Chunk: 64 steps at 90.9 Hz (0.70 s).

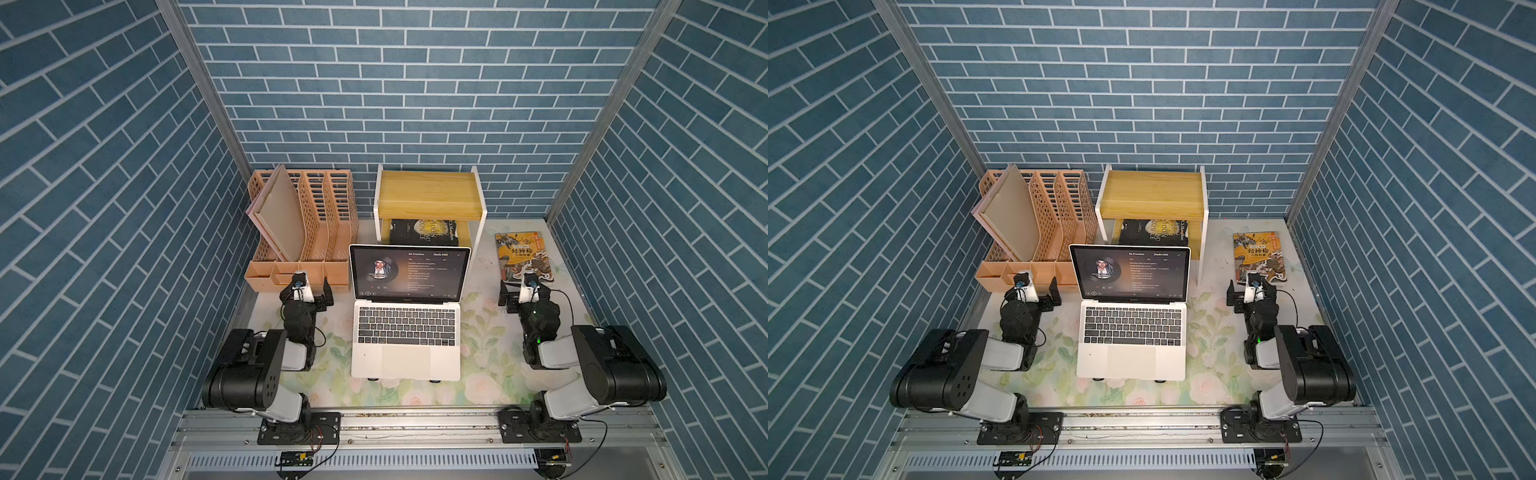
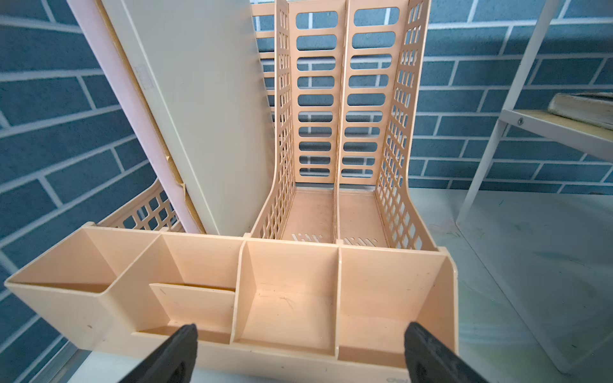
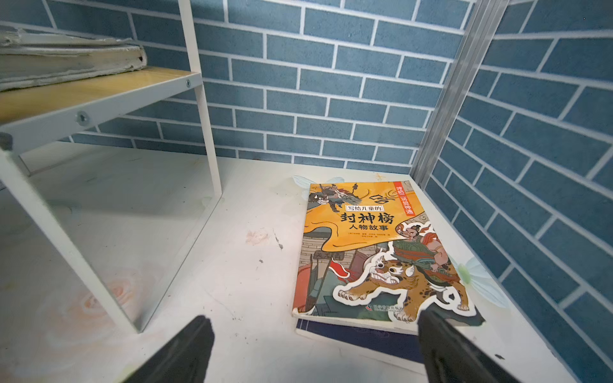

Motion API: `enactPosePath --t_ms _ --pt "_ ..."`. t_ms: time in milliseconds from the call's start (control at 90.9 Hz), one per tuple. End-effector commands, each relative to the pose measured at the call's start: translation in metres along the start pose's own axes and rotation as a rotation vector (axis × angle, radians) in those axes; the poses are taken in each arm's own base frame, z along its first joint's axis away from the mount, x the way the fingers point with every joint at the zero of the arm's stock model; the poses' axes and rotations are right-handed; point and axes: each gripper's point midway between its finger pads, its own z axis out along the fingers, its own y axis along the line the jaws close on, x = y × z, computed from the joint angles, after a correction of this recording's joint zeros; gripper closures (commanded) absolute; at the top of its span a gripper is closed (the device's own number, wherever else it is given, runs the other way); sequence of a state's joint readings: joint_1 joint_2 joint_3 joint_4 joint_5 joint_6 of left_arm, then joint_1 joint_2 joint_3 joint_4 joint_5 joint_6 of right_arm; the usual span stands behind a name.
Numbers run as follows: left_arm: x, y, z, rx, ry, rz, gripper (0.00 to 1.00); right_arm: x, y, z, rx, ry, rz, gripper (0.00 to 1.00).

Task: Close the laptop lid and set it aside
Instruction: Close the lid of the laptop.

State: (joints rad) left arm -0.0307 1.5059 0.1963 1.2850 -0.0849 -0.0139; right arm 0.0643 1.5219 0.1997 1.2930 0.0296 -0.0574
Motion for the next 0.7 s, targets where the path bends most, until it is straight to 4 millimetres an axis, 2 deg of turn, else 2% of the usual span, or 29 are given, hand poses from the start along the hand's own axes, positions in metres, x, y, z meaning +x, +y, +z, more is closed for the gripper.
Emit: enactPosePath --t_ms 0,484,572,616,693 --pt "-0.002 -0.002 0.003 0.008 -0.007 0.005 0.00 -0.003 -0.002 0.003 0.007 -0.011 0.001 0.00" --pt "-0.002 -0.002 0.003 0.009 -0.007 0.004 0.00 -0.003 -0.001 0.003 0.005 -0.008 0.002 0.00" --pt "-0.007 -0.008 -0.001 0.046 -0.023 0.015 0.00 -0.005 0.001 -0.002 -0.006 -0.023 -0.005 0.00" --pt "-0.014 -0.012 -0.006 0.070 -0.042 0.023 0.00 -0.013 0.003 -0.009 -0.019 -0.052 -0.017 0.00" --pt "-0.024 -0.005 -0.011 0.034 -0.023 -0.013 0.00 -0.021 -0.004 -0.018 0.018 -0.043 0.007 0.00"
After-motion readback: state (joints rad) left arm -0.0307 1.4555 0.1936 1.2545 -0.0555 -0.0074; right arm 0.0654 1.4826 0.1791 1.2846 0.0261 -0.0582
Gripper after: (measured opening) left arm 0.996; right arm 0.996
